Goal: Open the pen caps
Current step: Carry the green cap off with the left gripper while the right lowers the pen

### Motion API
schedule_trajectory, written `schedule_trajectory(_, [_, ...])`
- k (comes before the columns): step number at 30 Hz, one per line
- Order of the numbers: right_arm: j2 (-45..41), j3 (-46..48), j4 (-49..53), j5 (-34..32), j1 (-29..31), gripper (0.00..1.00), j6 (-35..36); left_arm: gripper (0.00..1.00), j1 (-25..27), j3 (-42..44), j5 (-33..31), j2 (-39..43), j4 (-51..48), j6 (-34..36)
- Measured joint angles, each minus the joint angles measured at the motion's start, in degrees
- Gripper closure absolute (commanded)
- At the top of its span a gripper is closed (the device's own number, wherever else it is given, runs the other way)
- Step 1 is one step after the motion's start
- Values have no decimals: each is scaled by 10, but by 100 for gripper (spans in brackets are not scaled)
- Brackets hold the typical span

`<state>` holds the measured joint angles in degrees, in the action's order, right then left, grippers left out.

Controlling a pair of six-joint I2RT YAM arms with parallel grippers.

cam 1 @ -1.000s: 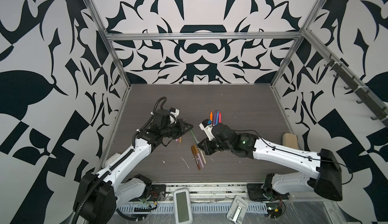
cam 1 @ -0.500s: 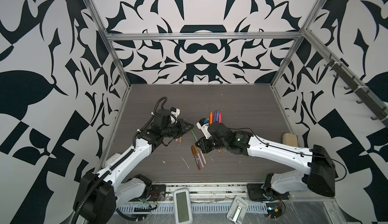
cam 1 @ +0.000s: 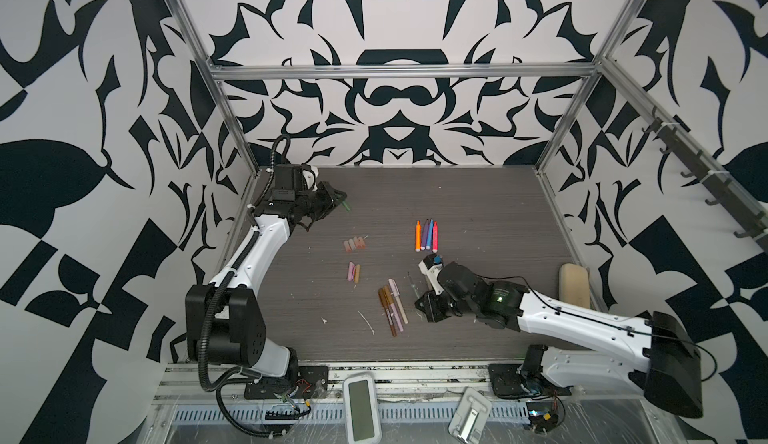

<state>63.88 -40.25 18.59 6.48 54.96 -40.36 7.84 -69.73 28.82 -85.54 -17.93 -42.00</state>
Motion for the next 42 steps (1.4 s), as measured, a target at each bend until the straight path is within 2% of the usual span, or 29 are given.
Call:
schedule_trajectory(6, [0,-1,13,19,-188,100,45,100,11,28,-27,1,-81,65])
schedule_trajectory(10, [34,4,12,37,-247,100,78,100,11,55,-45,1,-120,94])
schedule_trajectory(24, [140,71,-83,111,-261,98,96,100,11,96,-55,2,-140,119])
schedule_trajectory(31, [151,72,-118,127,-261,92,89,100,11,99,-55,4,-141,127])
schedule_trajectory(40, [156,85,-134,129,-261,90,76,100,11,103,-55,16,-144,133])
schedule_trajectory(42, [156,89,-136,130,-261,84,74,100,11,103,-56,18,-144,134])
